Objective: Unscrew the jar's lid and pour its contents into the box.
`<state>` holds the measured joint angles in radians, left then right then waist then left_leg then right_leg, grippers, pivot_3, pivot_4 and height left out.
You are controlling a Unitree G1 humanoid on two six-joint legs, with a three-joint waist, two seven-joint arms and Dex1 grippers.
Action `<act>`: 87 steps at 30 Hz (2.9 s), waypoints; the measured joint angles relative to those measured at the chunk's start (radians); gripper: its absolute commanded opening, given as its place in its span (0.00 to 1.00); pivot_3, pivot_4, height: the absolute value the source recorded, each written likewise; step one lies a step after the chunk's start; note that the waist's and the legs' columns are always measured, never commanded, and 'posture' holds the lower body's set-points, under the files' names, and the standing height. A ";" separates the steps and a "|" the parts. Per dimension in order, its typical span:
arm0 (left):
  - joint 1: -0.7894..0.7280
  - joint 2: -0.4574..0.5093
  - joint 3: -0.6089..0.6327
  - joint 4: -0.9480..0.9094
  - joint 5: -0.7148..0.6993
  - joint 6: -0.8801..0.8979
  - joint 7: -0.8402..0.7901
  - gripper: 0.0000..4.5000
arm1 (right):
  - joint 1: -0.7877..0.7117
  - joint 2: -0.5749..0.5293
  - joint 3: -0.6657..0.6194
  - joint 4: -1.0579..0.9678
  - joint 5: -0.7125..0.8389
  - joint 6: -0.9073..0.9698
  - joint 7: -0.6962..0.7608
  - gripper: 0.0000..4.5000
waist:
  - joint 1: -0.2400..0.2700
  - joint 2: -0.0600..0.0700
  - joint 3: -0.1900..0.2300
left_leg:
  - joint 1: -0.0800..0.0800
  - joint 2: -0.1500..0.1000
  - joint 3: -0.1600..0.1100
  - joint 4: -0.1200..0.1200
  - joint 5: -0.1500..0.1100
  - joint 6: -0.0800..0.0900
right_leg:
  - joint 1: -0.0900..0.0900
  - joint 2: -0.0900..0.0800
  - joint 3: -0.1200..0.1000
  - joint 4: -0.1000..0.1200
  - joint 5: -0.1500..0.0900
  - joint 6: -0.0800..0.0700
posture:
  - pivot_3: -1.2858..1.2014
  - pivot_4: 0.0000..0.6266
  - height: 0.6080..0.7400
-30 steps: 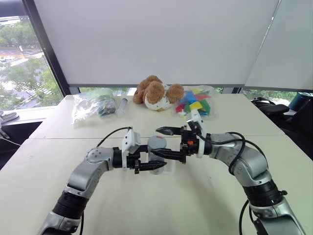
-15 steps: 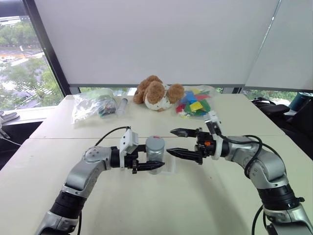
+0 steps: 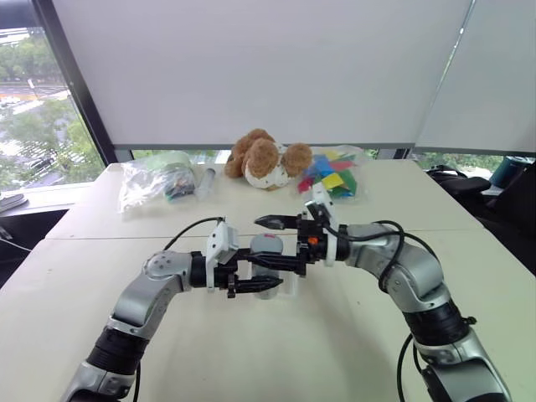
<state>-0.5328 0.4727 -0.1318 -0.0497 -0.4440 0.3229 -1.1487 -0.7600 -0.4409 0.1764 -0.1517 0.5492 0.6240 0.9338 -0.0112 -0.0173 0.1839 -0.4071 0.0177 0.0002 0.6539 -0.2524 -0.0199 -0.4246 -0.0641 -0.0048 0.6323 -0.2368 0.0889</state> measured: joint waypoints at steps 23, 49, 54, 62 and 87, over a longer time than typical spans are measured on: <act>0.015 -0.003 0.000 0.006 0.016 -0.029 0.002 0.52 | 0.058 -0.094 -0.049 0.036 0.029 -0.032 0.131 0.97 | 0.000 0.000 0.000 | 0.000 0.000 0.000 0.000 0.000 0.000 | 0.000 0.000 0.000 0.000 0.000 0.000 | 0.52 0.24 1.00; 0.016 -0.003 -0.001 0.004 0.016 -0.046 -0.026 0.52 | -0.014 -0.083 -0.029 0.001 0.030 0.022 0.126 0.97 | 0.002 0.000 0.000 | 0.000 0.000 0.000 0.000 0.000 0.000 | 0.000 0.000 0.000 0.000 0.000 0.000 | 0.52 0.24 1.00; 0.016 -0.004 -0.001 0.004 0.017 -0.046 -0.025 0.52 | -0.034 -0.067 -0.005 0.017 0.013 0.038 0.123 0.97 | 0.000 0.000 0.000 | 0.000 0.000 0.000 0.000 0.000 0.000 | 0.000 0.000 0.000 0.000 0.000 0.000 | 0.52 0.24 1.00; 0.016 -0.004 0.000 0.004 0.017 -0.045 -0.015 0.52 | -0.041 -0.057 -0.003 0.016 0.019 0.051 0.140 0.69 | 0.000 0.000 0.000 | 0.000 0.000 0.000 0.000 0.000 0.000 | 0.000 0.000 0.000 0.000 0.000 0.000 | 0.52 0.24 1.00; 0.045 0.034 0.074 -0.001 -0.046 -0.042 -0.029 0.52 | 0.325 -0.195 -0.414 0.101 0.131 -0.125 0.023 0.52 | 0.008 0.001 0.000 | 0.000 -0.001 -0.001 0.000 0.000 0.000 | 0.001 0.000 0.001 -0.001 0.000 0.000 | 0.52 0.24 1.00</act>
<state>-0.4874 0.5068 -0.0573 -0.0511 -0.4904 0.2807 -1.1779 -0.4350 -0.6362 -0.2379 -0.0504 0.6801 0.4989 0.9567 -0.0032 -0.0166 0.1838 -0.4075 0.0166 -0.0005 0.6540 -0.2524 -0.0199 -0.4236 -0.0642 -0.0041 0.6317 -0.2367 0.0891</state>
